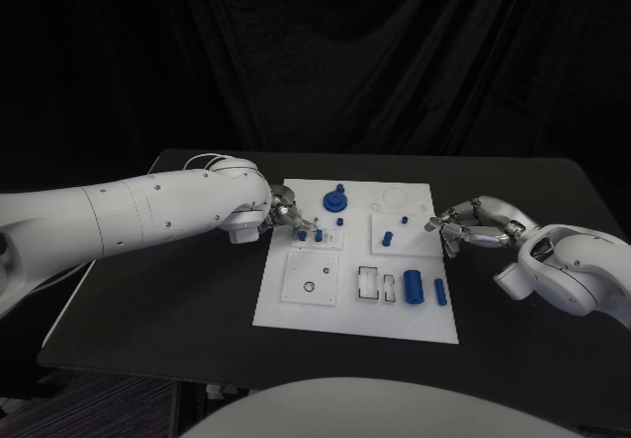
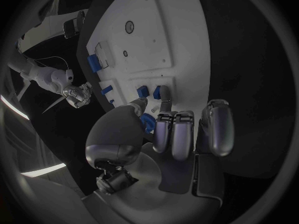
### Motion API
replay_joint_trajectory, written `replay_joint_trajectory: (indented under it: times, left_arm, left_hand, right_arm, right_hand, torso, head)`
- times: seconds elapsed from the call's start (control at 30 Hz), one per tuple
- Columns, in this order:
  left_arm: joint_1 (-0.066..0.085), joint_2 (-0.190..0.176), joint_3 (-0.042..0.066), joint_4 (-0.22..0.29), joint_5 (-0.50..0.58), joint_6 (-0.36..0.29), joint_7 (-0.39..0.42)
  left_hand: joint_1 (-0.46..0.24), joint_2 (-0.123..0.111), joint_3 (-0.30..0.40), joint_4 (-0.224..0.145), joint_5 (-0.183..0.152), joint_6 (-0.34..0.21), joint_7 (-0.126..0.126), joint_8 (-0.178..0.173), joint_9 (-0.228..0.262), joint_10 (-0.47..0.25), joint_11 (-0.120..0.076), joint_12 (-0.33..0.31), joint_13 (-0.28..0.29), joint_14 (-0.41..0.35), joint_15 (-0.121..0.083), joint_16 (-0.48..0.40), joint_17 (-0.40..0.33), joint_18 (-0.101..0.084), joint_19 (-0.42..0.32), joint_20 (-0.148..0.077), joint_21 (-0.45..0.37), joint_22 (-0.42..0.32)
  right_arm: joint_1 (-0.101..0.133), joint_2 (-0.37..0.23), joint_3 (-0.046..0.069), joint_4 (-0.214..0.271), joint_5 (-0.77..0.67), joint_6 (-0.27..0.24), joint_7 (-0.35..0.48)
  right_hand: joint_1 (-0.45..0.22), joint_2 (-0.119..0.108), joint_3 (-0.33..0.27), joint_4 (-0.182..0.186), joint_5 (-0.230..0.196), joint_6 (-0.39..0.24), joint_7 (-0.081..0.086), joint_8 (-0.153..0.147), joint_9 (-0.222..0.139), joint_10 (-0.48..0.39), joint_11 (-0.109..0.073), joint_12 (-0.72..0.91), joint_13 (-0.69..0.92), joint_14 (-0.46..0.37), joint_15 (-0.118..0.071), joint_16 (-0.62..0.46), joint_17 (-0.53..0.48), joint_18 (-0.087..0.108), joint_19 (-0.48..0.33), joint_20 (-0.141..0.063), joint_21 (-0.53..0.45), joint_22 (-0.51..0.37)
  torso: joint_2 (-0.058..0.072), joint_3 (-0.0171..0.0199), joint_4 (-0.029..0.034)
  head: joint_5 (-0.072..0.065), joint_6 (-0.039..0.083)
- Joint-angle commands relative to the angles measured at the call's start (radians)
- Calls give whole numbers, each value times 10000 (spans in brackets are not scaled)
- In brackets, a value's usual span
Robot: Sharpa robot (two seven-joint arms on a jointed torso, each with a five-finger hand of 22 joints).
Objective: Assemble the parts on the task board
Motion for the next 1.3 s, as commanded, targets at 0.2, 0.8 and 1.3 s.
replay_joint_trajectory:
  times: [0.2, 0.8, 1.3]
  left_arm:
    - [-90, -168, -37, 65, -361, -1067, 934]
    - [-91, -688, -36, 66, -1725, -6935, 7617]
    - [-92, 299, -36, -1250, -3476, -5185, 10745]
  left_hand:
    - [-1647, 138, -1569, 353, -389, 189, -88, 736, 734, 1076, -49, 36, 2634, 1075, -23, 27, 2635, 139, 143, -31, 122, 1090]
    - [1043, 771, -3537, 186, 2520, -745, -319, 2557, 2384, 1076, -241, 36, 2634, 1075, -206, 27, 2635, -186, 769, -225, 1266, 2051]
    - [6286, 581, -1922, 344, 2152, -1973, 389, -1092, 25, -8286, 957, -9994, -2408, -820, 917, -1392, 814, 191, -991, 671, -416, 1639]
  right_arm:
    - [-32, -18, 7, 20, -28, -185, 232]
    - [-35, -244, 8, 192, 0, -982, 1152]
    - [-34, -239, 8, 127, 22, -795, 1068]
  right_hand:
    - [80, 85, 12, -32, 68, -30, -22, 62, 12, -32, 9, 62, -25, -29, -14, 82, -7, 182, 71, -4, -65, -16]
    - [135, 93, 53, -28, 339, 80, -90, 183, 44, 168, -67, 199, -101, 381, -94, 528, 241, 195, 275, -69, -34, 13]
    - [134, 90, 53, -26, 350, 84, -91, 188, 46, 173, -69, 201, -105, 366, -96, 502, 206, 195, 281, -71, -33, 14]
  torso:
    - [0, -4, 8]
    - [31, -21, 22]
    - [89, -43, 83]
  head:
    - [5, 1]
    - [271, 1]
    - [184, 1]
